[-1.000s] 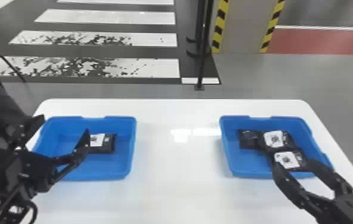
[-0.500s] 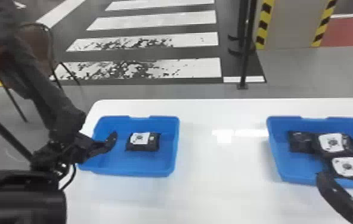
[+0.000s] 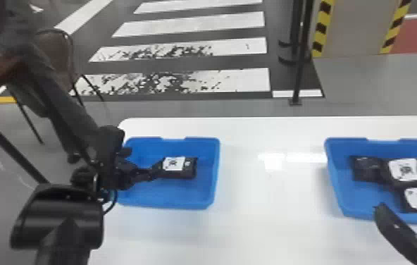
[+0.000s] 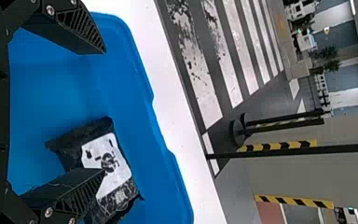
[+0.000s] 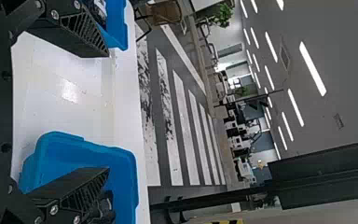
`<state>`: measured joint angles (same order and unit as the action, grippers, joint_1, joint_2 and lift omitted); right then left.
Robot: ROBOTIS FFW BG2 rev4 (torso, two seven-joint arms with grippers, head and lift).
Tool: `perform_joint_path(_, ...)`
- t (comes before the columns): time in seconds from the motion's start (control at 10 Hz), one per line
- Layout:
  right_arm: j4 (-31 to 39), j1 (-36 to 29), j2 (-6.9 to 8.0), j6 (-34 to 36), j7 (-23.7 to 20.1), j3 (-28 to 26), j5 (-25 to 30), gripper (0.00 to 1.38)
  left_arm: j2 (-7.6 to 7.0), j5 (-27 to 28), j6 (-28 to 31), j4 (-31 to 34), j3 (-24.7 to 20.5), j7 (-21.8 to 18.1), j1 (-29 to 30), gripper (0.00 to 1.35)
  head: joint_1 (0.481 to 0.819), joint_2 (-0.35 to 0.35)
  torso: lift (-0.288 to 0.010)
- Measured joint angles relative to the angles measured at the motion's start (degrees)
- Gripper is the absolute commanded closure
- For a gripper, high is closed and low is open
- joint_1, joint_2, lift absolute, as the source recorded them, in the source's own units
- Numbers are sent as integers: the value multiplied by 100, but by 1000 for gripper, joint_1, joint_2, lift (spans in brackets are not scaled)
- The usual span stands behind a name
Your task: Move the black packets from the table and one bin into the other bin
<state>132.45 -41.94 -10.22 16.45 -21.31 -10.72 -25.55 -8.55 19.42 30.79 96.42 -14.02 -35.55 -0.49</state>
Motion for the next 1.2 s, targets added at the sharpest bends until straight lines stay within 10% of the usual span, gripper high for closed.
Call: perform_joint_path(1.2,-254,157,-33,42,-83,123,-120,159,-58,-558,115,-1713,294,-145,-869,148,695,136,-110)
